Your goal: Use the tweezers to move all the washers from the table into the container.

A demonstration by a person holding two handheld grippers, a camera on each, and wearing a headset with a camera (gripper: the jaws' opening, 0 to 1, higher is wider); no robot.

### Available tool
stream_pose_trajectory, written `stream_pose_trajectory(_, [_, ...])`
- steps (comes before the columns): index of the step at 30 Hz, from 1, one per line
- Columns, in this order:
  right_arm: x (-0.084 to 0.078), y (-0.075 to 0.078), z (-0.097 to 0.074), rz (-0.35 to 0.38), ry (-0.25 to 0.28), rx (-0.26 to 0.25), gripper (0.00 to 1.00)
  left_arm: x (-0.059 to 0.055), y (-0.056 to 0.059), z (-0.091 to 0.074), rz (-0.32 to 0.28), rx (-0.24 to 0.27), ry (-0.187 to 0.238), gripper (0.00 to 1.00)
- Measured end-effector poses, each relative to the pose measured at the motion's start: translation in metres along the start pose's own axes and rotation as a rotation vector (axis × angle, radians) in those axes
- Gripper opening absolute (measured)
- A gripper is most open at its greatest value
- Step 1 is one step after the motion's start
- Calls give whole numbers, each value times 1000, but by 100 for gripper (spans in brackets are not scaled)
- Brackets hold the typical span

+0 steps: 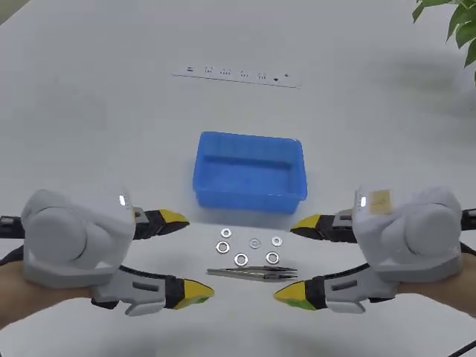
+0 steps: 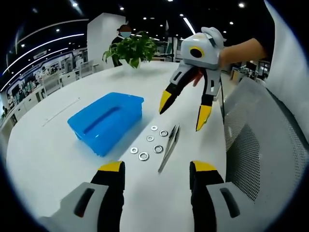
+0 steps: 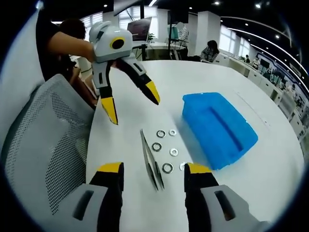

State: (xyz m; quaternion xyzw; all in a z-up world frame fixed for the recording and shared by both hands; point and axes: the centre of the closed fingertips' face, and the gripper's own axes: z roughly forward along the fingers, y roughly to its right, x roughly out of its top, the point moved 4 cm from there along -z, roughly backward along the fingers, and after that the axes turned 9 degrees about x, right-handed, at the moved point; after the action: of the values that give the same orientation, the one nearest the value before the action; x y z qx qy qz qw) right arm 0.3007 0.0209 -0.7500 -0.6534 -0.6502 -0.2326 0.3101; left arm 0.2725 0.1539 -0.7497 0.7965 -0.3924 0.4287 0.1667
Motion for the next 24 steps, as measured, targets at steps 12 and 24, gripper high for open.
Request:
stream_pose_trajectory(12, [-3,-3,22,-77,-108,40,27,-7,12,22,79,-54,-72,42])
stream_pose_trajectory(24, [-10,-5,34,-139,-202,65,16,-14,15,29,165,-90,-135,34])
